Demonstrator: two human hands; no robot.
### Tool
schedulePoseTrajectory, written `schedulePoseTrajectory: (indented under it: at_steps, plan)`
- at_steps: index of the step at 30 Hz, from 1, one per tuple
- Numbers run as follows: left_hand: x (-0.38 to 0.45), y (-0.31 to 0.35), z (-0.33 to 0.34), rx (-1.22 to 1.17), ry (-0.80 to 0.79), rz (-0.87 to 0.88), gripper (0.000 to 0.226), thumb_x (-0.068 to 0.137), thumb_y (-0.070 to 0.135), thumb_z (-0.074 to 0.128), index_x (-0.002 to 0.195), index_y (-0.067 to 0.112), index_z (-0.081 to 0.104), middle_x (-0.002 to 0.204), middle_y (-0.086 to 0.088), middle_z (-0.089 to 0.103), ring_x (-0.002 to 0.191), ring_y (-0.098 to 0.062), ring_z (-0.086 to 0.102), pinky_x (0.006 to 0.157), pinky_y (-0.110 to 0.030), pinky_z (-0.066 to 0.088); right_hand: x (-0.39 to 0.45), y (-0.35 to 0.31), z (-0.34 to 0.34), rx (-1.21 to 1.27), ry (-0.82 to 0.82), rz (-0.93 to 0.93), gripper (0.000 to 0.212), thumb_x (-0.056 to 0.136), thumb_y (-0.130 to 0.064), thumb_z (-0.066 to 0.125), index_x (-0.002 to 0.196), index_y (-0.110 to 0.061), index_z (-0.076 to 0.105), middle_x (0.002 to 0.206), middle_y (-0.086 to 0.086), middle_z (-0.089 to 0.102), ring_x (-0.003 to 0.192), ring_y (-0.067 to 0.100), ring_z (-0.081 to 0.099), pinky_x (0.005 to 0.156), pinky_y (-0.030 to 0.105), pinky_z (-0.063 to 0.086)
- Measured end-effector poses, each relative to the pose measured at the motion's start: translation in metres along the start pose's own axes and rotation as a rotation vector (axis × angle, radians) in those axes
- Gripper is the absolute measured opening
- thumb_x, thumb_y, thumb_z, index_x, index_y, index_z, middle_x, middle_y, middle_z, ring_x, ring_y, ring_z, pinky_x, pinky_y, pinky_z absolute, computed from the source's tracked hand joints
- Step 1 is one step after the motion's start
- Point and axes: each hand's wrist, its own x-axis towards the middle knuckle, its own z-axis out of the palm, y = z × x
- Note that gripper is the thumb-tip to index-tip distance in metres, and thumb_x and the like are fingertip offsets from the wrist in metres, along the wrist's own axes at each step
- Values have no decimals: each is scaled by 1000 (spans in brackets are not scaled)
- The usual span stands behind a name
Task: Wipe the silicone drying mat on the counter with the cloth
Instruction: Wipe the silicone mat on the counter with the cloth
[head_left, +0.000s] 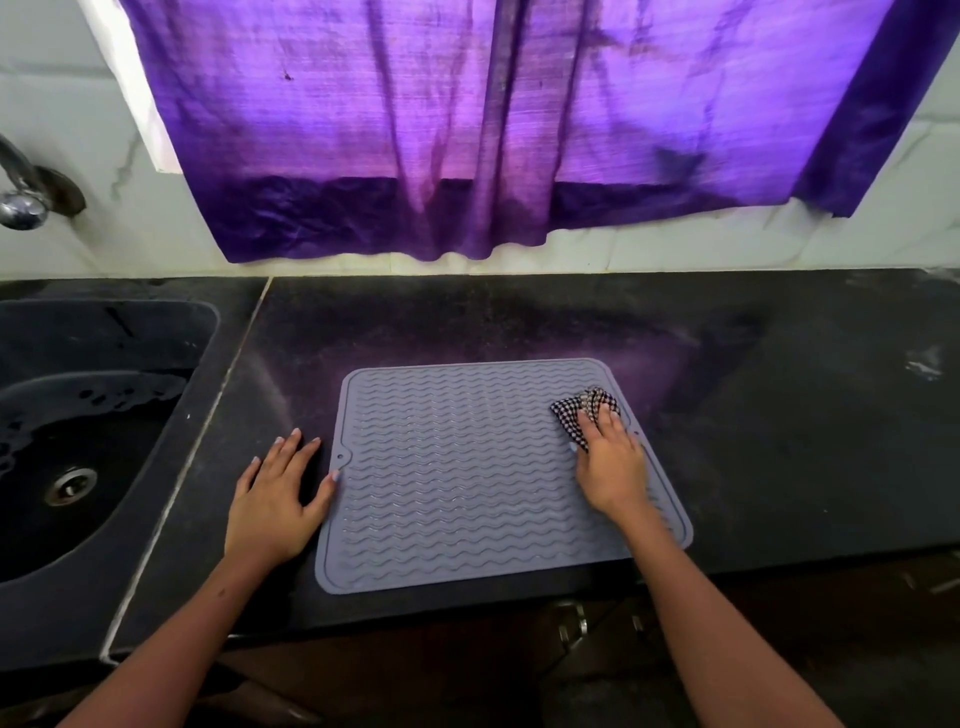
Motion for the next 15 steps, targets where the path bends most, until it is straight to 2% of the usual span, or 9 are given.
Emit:
schedulePoseTrajectory:
  at_steps: [4, 6, 8, 9, 11, 13, 15]
  plan:
    - [0, 2, -1, 5, -4, 3, 84, 78, 71, 12, 142, 23, 39, 155, 0, 26, 144, -13, 18, 116, -36, 10, 8, 2, -8, 89, -3, 24, 60, 89, -3, 48, 144, -21, 35, 155, 4, 25, 142, 21, 25, 116, 34, 22]
    - [0, 1, -3, 1, -2, 1, 85, 77, 71, 12, 142, 23, 39, 155, 0, 27, 144, -13, 18, 116, -36, 11, 18, 9, -21, 203, -81, 73, 53, 89, -6, 49, 137, -27, 47, 148, 5, 39, 134, 26, 41, 109, 35, 34]
    - [0, 1, -3, -1, -9, 5, 86, 77, 71, 11, 142, 23, 39, 155, 0, 26, 144, -13, 19, 116, -37, 11, 28, 18, -42, 322, -77, 138, 41, 90, -15, 53, 128, -31, 56, 135, 9, 56, 123, 30, 52, 103, 35, 41]
    - [0, 1, -3, 0, -14, 7, 86, 77, 72, 11, 142, 23, 38, 155, 0, 26, 144, -13, 19, 116, -37, 11, 31, 22, -51, 315, -49, 159, 40, 91, -15, 53, 128, -30, 57, 130, 11, 59, 120, 32, 54, 101, 36, 43]
    - [1, 1, -3, -2, -16, 5, 86, 77, 72, 11, 143, 24, 38, 155, 0, 26, 144, -14, 19, 116, -37, 11, 26, 23, -63, 151, 30, 149, 47, 89, -7, 47, 132, -26, 53, 129, 15, 58, 116, 37, 54, 96, 40, 44]
    - [1, -1, -2, -4, -16, 6, 86, 77, 73, 11, 143, 24, 38, 155, 0, 26, 144, -14, 19, 116, -37, 12, 6, 17, -58, -9, 126, 62, 49, 88, -3, 44, 133, -22, 49, 132, 12, 53, 115, 36, 54, 94, 41, 45]
    - [1, -1, -1, -1, -17, 9, 86, 77, 73, 11, 143, 24, 38, 155, 0, 26, 144, -14, 19, 116, -38, 12, -20, 10, -36, -63, 85, 15, 50, 89, -4, 42, 137, -18, 43, 139, 11, 46, 122, 33, 48, 101, 38, 40]
